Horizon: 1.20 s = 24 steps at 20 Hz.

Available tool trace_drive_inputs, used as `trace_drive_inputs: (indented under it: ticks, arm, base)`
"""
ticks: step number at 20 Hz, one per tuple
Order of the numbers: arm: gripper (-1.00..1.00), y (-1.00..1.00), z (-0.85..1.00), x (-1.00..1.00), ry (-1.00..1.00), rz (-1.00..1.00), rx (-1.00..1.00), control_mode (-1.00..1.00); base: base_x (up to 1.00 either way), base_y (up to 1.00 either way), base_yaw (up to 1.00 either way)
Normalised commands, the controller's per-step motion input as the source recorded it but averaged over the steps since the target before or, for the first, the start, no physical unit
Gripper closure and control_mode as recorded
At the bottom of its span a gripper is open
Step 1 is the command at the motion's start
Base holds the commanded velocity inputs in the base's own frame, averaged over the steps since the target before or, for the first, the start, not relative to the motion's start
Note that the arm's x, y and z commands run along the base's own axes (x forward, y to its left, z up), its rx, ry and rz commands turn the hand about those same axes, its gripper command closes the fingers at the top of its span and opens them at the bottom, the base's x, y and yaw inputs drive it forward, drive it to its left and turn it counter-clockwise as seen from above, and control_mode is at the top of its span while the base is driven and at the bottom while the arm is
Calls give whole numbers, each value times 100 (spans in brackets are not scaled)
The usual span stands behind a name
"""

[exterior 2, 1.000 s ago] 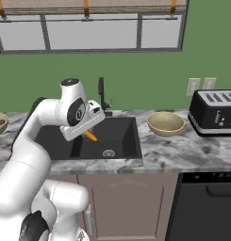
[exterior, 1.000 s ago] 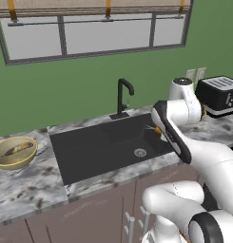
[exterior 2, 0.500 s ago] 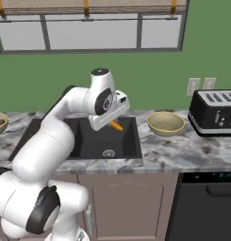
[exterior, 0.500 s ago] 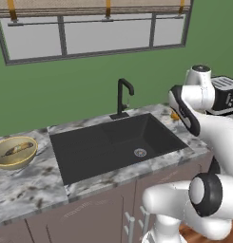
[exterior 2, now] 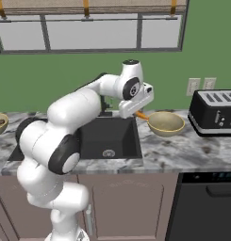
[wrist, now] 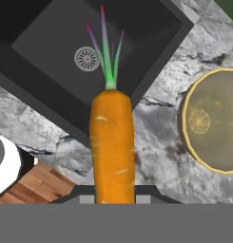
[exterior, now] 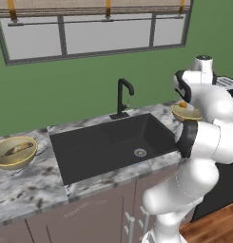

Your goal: Pick the bananas from the cabinet and place them in one bowl. Pick the carrot from the sink and place it in the other bowl.

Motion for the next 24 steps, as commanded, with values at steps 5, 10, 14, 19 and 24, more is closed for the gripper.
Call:
trace_drive_inputs:
  ticks: [5, 10, 14, 19, 24]
  arm:
    - [100, -47, -7, 41, 0, -6, -4, -100]
    - [100, 0, -2, 0, -1, 0, -1, -100]
    - [100, 0, -23, -9, -22, 0, -10, -100]
    - [100, 0, -36, -14, -27, 0, -14, -100]
    - [100, 3, -43, -11, -23, 0, -18, -100]
  base:
    - [0, 0, 0]
    - [0, 0, 0]
    - [0, 0, 0]
    - [0, 0, 0]
    - [0, 0, 0]
